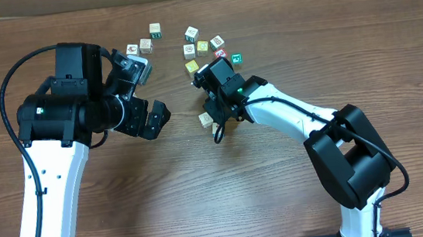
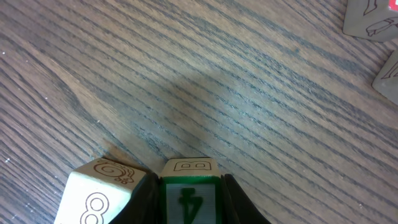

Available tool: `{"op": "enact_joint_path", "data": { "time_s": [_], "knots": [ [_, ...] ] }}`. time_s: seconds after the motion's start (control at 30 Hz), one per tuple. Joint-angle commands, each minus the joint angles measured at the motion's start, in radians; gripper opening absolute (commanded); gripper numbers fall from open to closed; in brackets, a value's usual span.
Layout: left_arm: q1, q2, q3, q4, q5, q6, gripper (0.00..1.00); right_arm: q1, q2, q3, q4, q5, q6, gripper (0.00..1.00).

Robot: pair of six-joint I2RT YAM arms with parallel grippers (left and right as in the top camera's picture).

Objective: Form a circle

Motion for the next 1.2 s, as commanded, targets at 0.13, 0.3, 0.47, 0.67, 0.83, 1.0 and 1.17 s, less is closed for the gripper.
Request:
{"op": "enact_joint_path", "data": {
  "time_s": [0.13,0.3,0.47,0.67,0.83,1.0,1.17],
  "knots": [
    [0.000,0.005,-0.003,0.001,0.018,0.023,1.00,0.001,-0.023,0.016,0.002,-0.027,-0.056,0.16],
    [0.000,0.005,-0.003,0.001,0.018,0.023,0.99,0.001,-0.023,0.016,0.002,-0.028,-0.097,0.16],
    [0.000,0.005,-0.003,0.001,0.019,0.023,0.99,0.001,-0.023,0.016,0.002,-0.027,-0.129,0.16],
    [0.000,0.005,-0.003,0.001,0.019,0.023,0.99,0.001,-0.023,0.016,-0.004,-0.027,-0.165,0.16],
    [0.000,0.005,-0.003,0.001,0.018,0.023,0.99,0.001,-0.023,0.016,-0.009,-0.027,-0.180,0.16],
    [0.000,0.005,-0.003,0.001,0.018,0.023,1.00,0.001,-0.024,0.016,-0.001,-0.027,-0.179,0.56],
    [0.000,0.005,-0.003,0.001,0.018,0.023,1.00,0.001,-0.045,0.018,0.019,-0.022,-0.172,0.59]
  ]
}}
